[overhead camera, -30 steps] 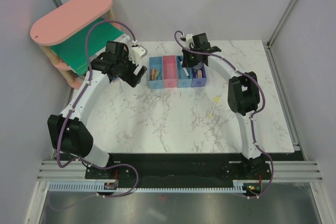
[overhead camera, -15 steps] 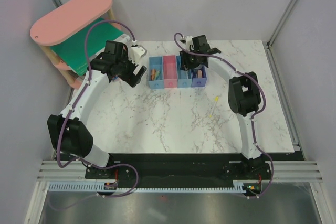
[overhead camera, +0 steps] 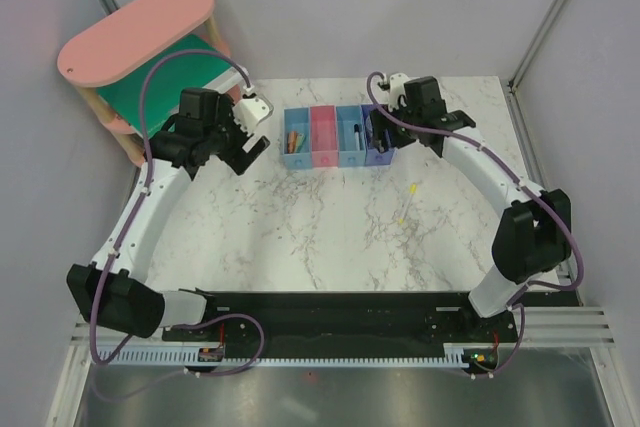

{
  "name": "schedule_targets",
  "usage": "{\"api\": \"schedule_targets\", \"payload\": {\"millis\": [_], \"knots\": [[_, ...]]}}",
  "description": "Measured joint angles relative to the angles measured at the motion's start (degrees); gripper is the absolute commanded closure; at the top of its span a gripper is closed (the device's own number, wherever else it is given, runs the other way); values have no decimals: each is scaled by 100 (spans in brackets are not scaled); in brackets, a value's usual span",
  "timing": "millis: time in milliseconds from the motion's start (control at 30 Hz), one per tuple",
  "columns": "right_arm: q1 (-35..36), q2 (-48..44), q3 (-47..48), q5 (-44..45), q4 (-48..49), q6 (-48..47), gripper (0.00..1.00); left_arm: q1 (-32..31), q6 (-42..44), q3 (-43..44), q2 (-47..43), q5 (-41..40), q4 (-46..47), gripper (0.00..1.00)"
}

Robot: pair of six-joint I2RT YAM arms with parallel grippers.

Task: Sort the stationery into containers
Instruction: Place the stationery in the storage box, then pick up the pen from the center of the board.

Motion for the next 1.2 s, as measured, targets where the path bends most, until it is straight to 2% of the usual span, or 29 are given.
{"api": "schedule_targets", "payload": {"millis": [133,300,767,867,1067,1167,1200], "knots": [[-98,-227,-796,2,-184,31,25,0,238,-136,-315,0,-4,0],[-378,22,-1725,-20,-442,444,25,0,531,-326,-667,-15,-52,0],[-704,249,-2050,214,-450,1113,30,0,815,-387,-1088,-151,-229,0],[-704,389,-2050,212,-420,1137,36,0,815,-387,-1088,-153,-238,0],[-706,662,-1956,212,-380,1196,53,0,815,-387,-1049,-151,-267,0],[-728,776,-1836,190,-424,1200,72,0,815,-382,-997,-149,-269,0],[-730,824,-1781,170,-437,1200,84,0,815,-380,-981,-149,-269,0]]}}
